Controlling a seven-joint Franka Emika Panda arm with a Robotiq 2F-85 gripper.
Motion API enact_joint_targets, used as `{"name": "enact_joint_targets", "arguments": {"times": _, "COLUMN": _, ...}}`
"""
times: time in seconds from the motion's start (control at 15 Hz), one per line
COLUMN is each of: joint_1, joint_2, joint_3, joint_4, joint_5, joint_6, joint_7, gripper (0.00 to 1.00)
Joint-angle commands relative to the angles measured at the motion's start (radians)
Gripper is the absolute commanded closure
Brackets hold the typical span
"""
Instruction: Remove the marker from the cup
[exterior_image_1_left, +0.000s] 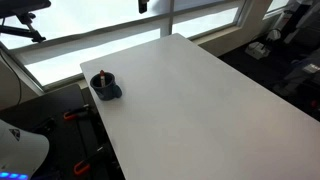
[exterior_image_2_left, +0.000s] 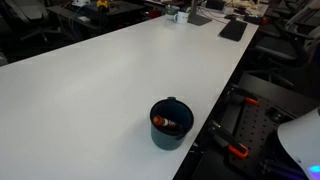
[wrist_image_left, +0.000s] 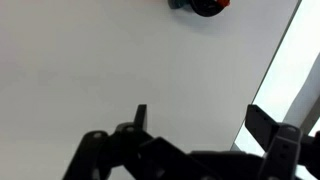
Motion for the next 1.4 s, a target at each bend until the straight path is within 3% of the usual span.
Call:
{"name": "enact_joint_targets", "arguments": {"times": 0.0, "joint_1": -0.018, "joint_2": 0.001, "joint_3": 0.016, "joint_4": 0.003, "joint_5": 0.007, "joint_6": -0.004, "joint_7": -0.005, "gripper": 0.0}}
{"name": "enact_joint_targets", "arguments": {"times": 0.13, "joint_1": -0.015, "joint_2": 0.011, "joint_3": 0.016, "joint_4": 0.01, "joint_5": 0.004, "joint_6": -0.007, "joint_7": -0.019, "gripper": 0.0}}
{"name": "enact_joint_targets", "arguments": {"times": 0.4, "joint_1": 0.024, "joint_2": 0.093, "joint_3": 0.034, "joint_4": 0.039, "joint_5": -0.022, "joint_6": -0.054, "joint_7": -0.164, "gripper": 0.0}}
{"name": "enact_joint_targets", "arguments": {"times": 1.0, "joint_1": 0.064, "joint_2": 0.264, "joint_3": 0.146, "joint_4": -0.026, "joint_5": -0.1, "joint_6": 0.041, "joint_7": -0.472, "gripper": 0.0}}
{"name": "enact_joint_targets", "arguments": {"times": 1.07, "joint_1": 0.05, "joint_2": 0.265, "joint_3": 0.142, "joint_4": -0.009, "joint_5": -0.062, "joint_6": 0.016, "joint_7": -0.421, "gripper": 0.0}}
{"name": "enact_joint_targets", "arguments": {"times": 1.33, "joint_1": 0.052, "joint_2": 0.284, "joint_3": 0.158, "joint_4": -0.012, "joint_5": -0.089, "joint_6": 0.024, "joint_7": -0.452, "gripper": 0.0}}
